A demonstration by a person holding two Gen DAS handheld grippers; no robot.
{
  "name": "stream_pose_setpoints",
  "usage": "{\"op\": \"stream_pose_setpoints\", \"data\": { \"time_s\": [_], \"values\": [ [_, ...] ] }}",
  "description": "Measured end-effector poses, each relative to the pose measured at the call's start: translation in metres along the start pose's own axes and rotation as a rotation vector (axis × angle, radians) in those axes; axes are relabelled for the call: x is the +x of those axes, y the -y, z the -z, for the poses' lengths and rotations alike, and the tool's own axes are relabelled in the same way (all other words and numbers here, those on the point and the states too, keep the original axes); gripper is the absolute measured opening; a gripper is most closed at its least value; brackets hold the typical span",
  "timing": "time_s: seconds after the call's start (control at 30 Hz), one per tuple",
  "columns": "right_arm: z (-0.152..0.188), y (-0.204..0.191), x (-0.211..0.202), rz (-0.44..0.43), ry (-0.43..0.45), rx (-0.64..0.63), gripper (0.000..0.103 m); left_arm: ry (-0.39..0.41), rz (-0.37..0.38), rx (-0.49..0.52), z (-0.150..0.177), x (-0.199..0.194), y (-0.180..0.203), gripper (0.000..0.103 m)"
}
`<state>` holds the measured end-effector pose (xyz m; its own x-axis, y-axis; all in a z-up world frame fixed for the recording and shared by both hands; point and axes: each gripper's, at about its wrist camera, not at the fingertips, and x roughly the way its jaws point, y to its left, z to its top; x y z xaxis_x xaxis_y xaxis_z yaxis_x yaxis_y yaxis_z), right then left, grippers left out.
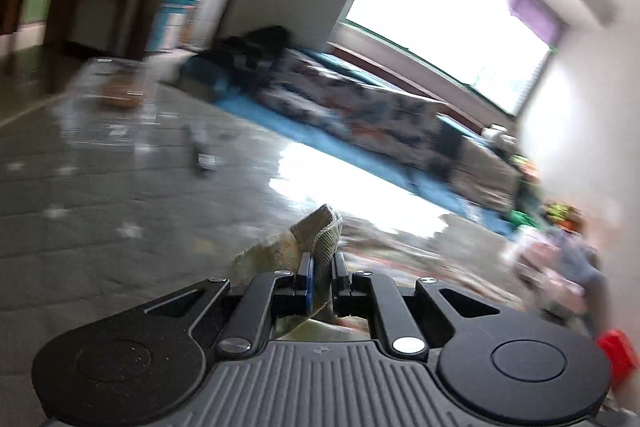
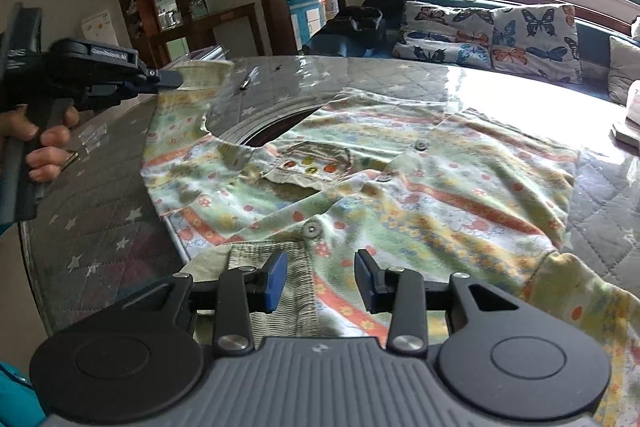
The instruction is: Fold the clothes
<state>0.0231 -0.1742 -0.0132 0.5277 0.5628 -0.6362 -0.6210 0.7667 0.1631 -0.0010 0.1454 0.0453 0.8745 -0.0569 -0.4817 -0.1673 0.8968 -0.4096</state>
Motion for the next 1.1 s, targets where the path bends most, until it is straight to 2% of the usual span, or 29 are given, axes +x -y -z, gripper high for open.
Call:
{"op": "stream_pose_setpoints", "data": {
  "time_s": [0.13, 0.33, 0.47, 0.63, 0.67, 0.7, 0.77, 0.83, 0.93, 1.0, 1.1],
  "values": [
    [0.0, 0.009, -0.007, 0.021, 0.021, 0.024, 0.037, -0.038, 0.139, 0.017, 0.006, 0.001, 0.035, 0.009],
    [0.0, 0.028, -0.018, 0.055, 0.051, 0.087, 0.037, -0.11, 0.307, 0.074, 0.026, 0.011, 0.084, 0.009],
    [0.0, 0.038, -0.024, 0.076, 0.067, 0.127, 0.037, -0.179, 0.376, 0.122, 0.048, 0.02, 0.105, 0.009],
    [0.0, 0.045, -0.028, 0.09, 0.078, 0.152, 0.037, -0.258, 0.401, 0.194, 0.075, 0.023, 0.119, 0.015],
    [0.0, 0.046, -0.027, 0.092, 0.079, 0.158, 0.037, -0.274, 0.402, 0.204, 0.08, 0.024, 0.119, 0.021],
    [0.0, 0.046, -0.026, 0.092, 0.078, 0.163, 0.037, -0.284, 0.4, 0.211, 0.084, 0.024, 0.119, 0.032],
    [0.0, 0.048, -0.025, 0.09, 0.076, 0.18, 0.036, -0.293, 0.393, 0.229, 0.088, 0.023, 0.118, 0.047],
    [0.0, 0.051, -0.023, 0.086, 0.072, 0.197, 0.036, -0.285, 0.382, 0.257, 0.088, 0.019, 0.116, 0.052],
    [0.001, 0.052, -0.016, 0.075, 0.055, 0.213, 0.036, -0.259, 0.346, 0.276, 0.084, 0.014, 0.108, 0.069],
    [0.002, 0.051, -0.011, 0.076, 0.039, 0.213, 0.036, -0.228, 0.294, 0.286, 0.079, 0.013, 0.099, 0.084],
    [0.004, 0.05, 0.002, 0.091, 0.007, 0.209, 0.036, -0.189, 0.211, 0.271, 0.071, 0.011, 0.079, 0.097]
  ]
}}
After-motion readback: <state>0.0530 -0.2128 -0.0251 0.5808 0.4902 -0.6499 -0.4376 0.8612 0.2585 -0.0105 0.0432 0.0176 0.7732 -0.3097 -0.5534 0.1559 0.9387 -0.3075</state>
